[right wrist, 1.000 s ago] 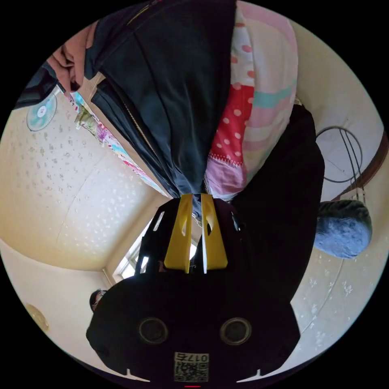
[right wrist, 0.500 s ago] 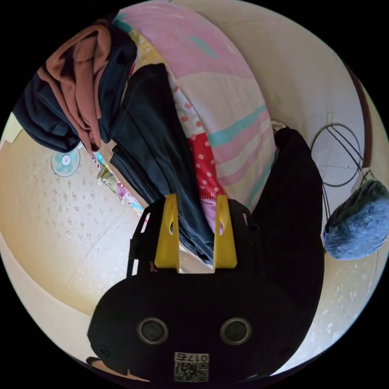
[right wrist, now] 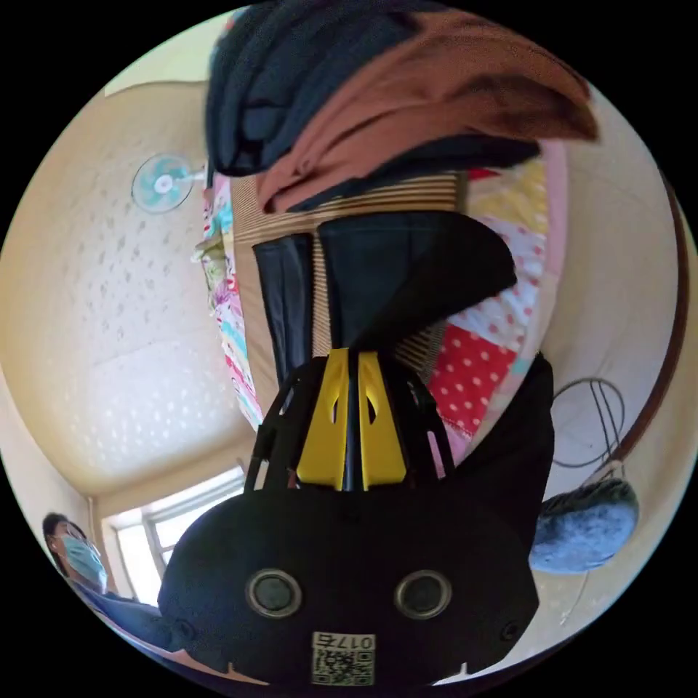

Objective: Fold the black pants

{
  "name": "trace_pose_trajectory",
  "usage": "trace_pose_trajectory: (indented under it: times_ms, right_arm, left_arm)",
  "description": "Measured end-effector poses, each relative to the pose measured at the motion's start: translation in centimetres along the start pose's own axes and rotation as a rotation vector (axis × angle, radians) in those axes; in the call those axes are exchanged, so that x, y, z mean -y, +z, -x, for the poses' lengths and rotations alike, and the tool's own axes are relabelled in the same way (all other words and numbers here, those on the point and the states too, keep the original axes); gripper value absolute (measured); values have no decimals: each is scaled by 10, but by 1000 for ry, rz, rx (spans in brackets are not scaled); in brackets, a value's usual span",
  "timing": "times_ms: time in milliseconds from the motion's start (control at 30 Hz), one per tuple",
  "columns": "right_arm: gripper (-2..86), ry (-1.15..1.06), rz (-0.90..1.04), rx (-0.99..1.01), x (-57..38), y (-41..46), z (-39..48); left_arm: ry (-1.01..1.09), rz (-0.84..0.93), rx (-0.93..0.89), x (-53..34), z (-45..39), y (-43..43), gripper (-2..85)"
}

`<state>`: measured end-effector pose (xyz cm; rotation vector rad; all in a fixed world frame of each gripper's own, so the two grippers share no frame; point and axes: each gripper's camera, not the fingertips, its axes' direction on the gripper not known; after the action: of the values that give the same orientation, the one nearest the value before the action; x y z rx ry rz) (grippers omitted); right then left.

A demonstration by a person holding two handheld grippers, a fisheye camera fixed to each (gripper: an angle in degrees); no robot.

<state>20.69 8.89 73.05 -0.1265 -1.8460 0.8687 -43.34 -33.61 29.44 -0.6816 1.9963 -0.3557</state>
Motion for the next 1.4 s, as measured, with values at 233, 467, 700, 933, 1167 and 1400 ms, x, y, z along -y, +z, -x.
trace_pose_trajectory:
  times_ms: [233, 467, 700, 933, 1167, 1400]
  right_arm:
    - [29, -407, 88, -292, 76, 88, 188]
    - [81, -415, 182, -315, 135, 216, 251]
    - [28, -615, 443, -566, 90, 285, 210]
    - [7, -638, 547, -729, 19, 253, 105]
    - [6, -432, 524, -521, 2, 161, 45]
    - [31, -37, 163, -150, 19, 53, -21]
  left_arm:
    - [269, -61, 72, 133, -134, 34, 37]
    - [123, -95, 52, 239, -159, 153, 93]
    - [321, 111, 348, 219, -179, 257, 89]
    - [442, 182, 481, 166, -135, 270, 18]
    - [173, 199, 329, 120, -70, 233, 47]
    - [-130, 66, 180, 70, -22, 188, 56]
